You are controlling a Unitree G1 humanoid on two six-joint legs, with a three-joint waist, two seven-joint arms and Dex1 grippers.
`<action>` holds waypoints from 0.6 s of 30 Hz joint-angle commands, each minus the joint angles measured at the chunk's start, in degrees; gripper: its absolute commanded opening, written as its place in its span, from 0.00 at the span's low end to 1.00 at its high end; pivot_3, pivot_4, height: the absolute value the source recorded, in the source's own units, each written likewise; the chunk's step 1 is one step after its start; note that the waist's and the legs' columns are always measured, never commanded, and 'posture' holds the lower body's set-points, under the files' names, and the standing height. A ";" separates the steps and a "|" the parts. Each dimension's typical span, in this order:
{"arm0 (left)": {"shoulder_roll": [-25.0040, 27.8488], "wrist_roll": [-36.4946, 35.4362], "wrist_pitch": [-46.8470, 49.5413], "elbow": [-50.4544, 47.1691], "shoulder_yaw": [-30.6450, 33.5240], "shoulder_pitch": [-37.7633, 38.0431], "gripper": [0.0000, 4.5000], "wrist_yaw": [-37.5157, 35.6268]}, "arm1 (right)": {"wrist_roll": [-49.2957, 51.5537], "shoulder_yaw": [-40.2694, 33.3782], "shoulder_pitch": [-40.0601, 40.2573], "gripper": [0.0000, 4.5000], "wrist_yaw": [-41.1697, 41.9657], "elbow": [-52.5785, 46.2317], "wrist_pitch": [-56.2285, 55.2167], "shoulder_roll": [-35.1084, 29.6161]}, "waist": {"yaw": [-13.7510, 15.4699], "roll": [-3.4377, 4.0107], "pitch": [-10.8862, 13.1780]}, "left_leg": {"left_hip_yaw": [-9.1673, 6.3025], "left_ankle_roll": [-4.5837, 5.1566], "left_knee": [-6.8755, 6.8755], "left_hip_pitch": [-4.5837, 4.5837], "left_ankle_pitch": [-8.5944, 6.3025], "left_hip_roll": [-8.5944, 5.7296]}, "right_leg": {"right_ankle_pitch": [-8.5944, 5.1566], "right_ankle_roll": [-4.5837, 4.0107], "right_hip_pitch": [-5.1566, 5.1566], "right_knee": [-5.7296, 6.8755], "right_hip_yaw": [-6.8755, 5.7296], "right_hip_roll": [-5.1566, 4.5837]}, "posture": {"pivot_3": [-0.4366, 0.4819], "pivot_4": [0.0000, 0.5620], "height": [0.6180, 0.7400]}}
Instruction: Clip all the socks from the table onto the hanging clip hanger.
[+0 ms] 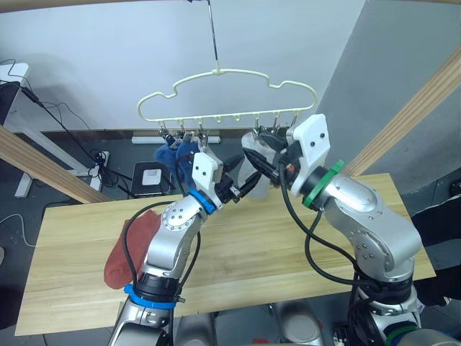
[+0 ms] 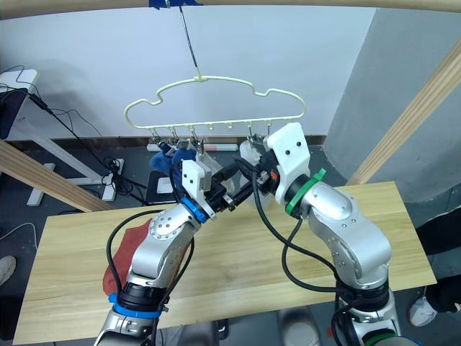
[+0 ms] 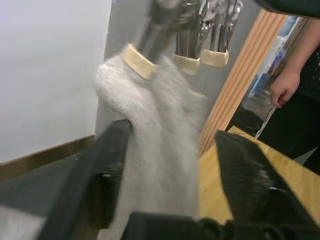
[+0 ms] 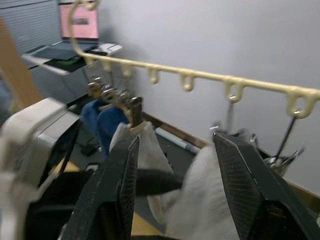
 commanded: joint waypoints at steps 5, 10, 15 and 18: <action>4.80 -1.66 -1.54 -4.36 -1.20 3.14 0.99 -6.55 | 2.21 -2.29 5.23 0.54 3.41 -6.89 -4.07 -6.31 | 0.01 -0.01 0.00 | 0.00 0.00 0.00 0.01 0.00 0.01 | 0.00 0.00 0.01 -0.02 0.00 0.00 | 0.18 0.52 1.00; 12.56 -7.96 2.27 -10.43 2.08 4.93 0.99 -14.24 | -1.59 -3.15 8.79 0.54 2.47 -6.78 -7.18 -11.82 | 0.09 -0.01 0.00 | 0.00 0.00 0.00 0.02 0.00 0.03 | -0.01 0.01 0.02 -0.01 0.01 0.00 | 0.18 0.51 1.00; 20.56 -16.48 7.53 -16.14 9.02 5.41 0.99 -19.72 | -3.56 -3.56 10.57 0.54 0.64 -5.77 -9.23 -11.74 | 0.10 -0.01 -0.01 | 0.01 -0.01 0.00 0.04 0.01 0.04 | -0.01 0.01 0.02 -0.01 0.01 0.07 | 0.20 0.51 1.00; 24.72 -21.87 10.11 -18.77 12.59 5.76 0.99 -22.85 | -4.70 -3.68 11.11 0.54 -0.73 -5.73 -9.48 -11.31 | 0.16 -0.01 -0.01 | -0.01 -0.01 -0.02 0.03 0.01 0.08 | -0.01 0.01 0.00 0.00 0.01 0.07 | 0.21 0.51 1.00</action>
